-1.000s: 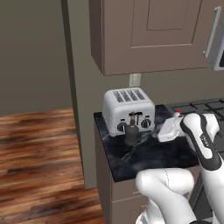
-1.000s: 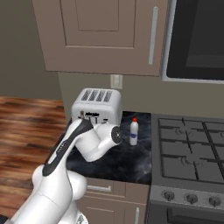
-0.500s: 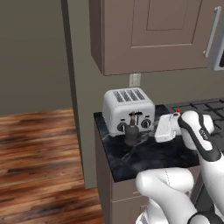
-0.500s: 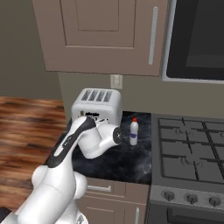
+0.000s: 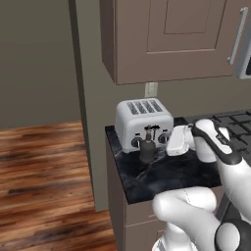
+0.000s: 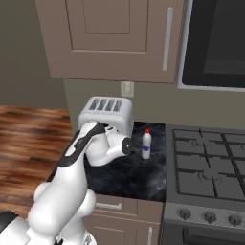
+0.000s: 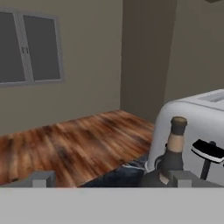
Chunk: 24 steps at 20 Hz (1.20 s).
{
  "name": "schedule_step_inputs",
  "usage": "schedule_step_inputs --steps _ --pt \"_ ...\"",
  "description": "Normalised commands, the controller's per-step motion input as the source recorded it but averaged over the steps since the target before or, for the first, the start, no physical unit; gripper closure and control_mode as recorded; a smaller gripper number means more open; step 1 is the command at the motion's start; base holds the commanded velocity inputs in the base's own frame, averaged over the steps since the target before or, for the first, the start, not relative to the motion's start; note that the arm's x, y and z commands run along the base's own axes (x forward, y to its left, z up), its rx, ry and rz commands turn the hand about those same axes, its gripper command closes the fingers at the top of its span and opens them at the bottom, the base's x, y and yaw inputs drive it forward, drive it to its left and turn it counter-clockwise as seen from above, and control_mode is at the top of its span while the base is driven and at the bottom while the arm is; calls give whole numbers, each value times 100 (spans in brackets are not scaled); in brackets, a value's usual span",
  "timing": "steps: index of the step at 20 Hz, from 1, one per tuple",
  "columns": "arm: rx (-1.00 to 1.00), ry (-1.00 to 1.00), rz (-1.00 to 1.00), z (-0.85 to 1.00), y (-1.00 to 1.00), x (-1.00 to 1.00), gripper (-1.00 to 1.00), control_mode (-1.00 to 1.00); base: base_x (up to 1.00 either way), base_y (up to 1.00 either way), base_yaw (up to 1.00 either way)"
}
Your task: Place the drinks on the dining counter in a tight cluster.
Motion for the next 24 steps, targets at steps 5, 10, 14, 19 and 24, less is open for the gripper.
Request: schedule_step_inputs --steps 5,10,14,19,24 --pt "8 0 0 -6 7 33 -100 -100 0 0 0" --pt "7 0 0 -9 10 22 -100 -100 0 0 0" --pt "6 0 0 -5 4 27 -100 -100 0 0 0" --pt "3 0 0 -4 9 24 -100 -100 0 0 0" --pt "0 0 0 -5 16 13 -100 -100 0 0 0"
